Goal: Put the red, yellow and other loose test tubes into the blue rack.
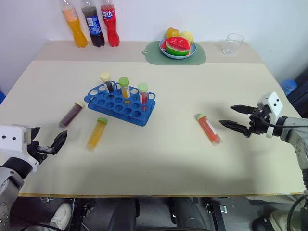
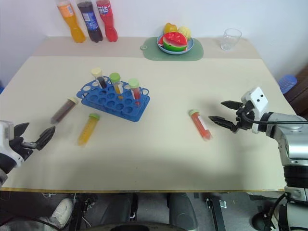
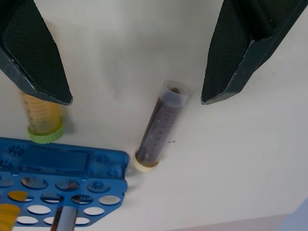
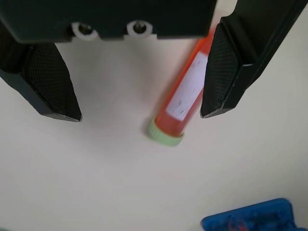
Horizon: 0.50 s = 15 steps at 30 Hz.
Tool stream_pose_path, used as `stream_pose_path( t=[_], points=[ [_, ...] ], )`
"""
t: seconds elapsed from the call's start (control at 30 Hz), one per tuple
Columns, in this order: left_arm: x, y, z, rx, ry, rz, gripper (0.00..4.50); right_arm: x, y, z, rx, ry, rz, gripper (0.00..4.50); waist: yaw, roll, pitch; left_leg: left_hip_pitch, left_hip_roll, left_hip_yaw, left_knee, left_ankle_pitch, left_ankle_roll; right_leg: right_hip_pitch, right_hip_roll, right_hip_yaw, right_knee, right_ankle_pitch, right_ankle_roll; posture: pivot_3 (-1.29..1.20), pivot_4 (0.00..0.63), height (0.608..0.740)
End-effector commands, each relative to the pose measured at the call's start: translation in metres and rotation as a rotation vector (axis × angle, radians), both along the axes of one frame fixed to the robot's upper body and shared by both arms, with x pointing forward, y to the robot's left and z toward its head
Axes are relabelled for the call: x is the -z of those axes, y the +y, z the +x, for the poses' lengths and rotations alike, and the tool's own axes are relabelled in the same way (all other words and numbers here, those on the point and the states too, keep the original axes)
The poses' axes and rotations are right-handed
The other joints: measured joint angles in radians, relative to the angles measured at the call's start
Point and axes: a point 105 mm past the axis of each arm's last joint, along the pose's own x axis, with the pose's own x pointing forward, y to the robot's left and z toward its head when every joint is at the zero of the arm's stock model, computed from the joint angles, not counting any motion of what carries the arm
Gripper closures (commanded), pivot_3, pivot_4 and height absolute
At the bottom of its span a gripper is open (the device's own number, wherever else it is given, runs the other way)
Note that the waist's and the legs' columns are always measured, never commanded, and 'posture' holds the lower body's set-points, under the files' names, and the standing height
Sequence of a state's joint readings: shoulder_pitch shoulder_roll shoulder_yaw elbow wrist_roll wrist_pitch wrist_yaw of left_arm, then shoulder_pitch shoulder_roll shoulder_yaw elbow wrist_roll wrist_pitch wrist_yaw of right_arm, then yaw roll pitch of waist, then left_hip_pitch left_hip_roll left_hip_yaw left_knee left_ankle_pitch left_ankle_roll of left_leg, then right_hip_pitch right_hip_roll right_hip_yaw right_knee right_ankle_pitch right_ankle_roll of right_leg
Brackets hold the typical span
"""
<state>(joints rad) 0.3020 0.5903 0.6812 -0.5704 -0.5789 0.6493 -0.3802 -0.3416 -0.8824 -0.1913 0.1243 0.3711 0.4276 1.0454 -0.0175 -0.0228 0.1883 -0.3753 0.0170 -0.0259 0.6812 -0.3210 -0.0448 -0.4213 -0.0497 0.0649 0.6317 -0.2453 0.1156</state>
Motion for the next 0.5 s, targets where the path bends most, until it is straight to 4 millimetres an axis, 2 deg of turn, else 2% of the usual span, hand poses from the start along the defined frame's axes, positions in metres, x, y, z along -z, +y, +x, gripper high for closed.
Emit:
stream_pose_path(
  t=[0.03,0.43,0.5],
  points=[
    [-0.008,-0.004,-0.001,-0.003,-0.039,0.028,0.08,-0.014,0.002,0.004,-0.013,-0.049,-0.021,0.14,0.000,0.000,0.000,0.000,0.000,0.000,0.000,0.000,0.000,0.000,0.000,0.000,0.000,0.000,0.000,0.00,0.150,0.734],
    [-0.015,-0.006,0.006,0.019,-0.069,0.039,0.08,-0.014,0.010,0.006,0.009,-0.044,-0.025,0.14,0.001,0.000,0.000,0.000,0.000,0.000,0.000,0.000,0.000,0.000,0.000,0.000,0.000,0.000,0.000,0.00,0.150,0.734],
    [-0.021,-0.020,0.015,0.082,-0.091,0.042,0.08,-0.017,0.009,0.008,0.036,-0.029,-0.011,0.14,0.001,0.000,0.000,0.000,0.000,0.000,0.000,0.000,0.000,0.000,0.000,0.000,0.000,0.000,0.000,0.00,0.150,0.734]
  ],
)
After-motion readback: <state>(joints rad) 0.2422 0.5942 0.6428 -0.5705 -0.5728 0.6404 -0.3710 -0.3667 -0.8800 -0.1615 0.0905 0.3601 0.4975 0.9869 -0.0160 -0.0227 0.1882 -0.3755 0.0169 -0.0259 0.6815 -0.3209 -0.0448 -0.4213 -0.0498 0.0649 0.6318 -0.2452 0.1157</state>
